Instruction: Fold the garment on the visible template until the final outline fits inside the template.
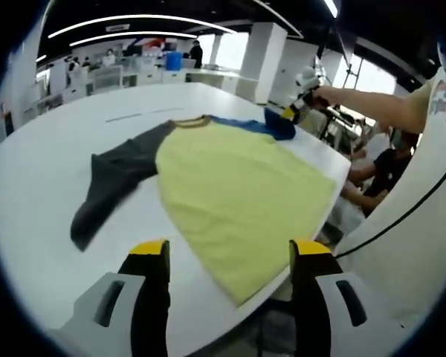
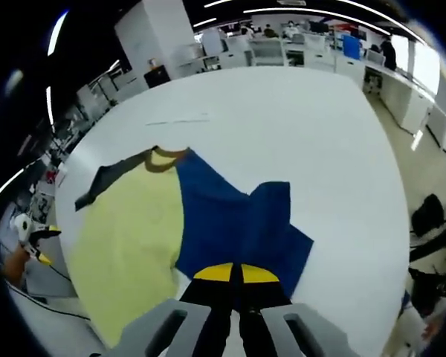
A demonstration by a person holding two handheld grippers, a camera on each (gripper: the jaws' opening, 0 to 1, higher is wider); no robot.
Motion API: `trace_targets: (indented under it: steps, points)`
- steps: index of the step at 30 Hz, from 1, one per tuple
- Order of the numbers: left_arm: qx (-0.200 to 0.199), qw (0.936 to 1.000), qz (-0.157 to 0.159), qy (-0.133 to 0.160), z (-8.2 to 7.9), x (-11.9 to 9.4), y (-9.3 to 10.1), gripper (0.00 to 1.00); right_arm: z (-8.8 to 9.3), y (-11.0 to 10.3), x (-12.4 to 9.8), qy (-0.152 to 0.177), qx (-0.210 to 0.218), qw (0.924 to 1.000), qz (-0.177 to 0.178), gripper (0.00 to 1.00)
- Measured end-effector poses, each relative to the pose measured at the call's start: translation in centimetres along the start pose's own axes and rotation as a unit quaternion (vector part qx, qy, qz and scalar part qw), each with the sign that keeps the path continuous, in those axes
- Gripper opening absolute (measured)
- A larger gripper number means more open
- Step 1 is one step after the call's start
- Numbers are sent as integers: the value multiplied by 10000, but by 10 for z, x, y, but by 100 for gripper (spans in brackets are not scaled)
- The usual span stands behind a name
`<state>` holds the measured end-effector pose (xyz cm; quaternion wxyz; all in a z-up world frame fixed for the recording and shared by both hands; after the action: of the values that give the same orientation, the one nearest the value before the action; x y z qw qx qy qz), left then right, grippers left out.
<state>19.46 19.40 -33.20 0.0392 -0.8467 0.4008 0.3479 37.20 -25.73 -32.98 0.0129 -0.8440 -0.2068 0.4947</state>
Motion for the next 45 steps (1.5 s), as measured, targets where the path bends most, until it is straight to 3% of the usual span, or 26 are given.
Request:
trace_targets:
  steps: [19,35,45]
  points:
    - [31,10000,11,28,0,-1,1,62,-21,-30,13,18,-161,9995,-265,0]
    - [44,10000,5,31,0,-1,-5,62,-45,-40,33,-30,-258,9985,-473,0]
    - [45,10000,24,43,0,-1,-9,62,-54,-64,46,-72,-362,9973,-631,0]
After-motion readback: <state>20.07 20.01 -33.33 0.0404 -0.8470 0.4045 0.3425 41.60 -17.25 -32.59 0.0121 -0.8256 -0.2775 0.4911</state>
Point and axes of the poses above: the point that each gripper's makers call its tool centre point, and the gripper's own axes: x roughly forward along the fingers, y roughly to its right, z roughly out of its underside, the point moved 4 cm from there along -x, roughly backward along the fingers, and after that the axes turned 2 degrees about -y, right-handed, at the moved point
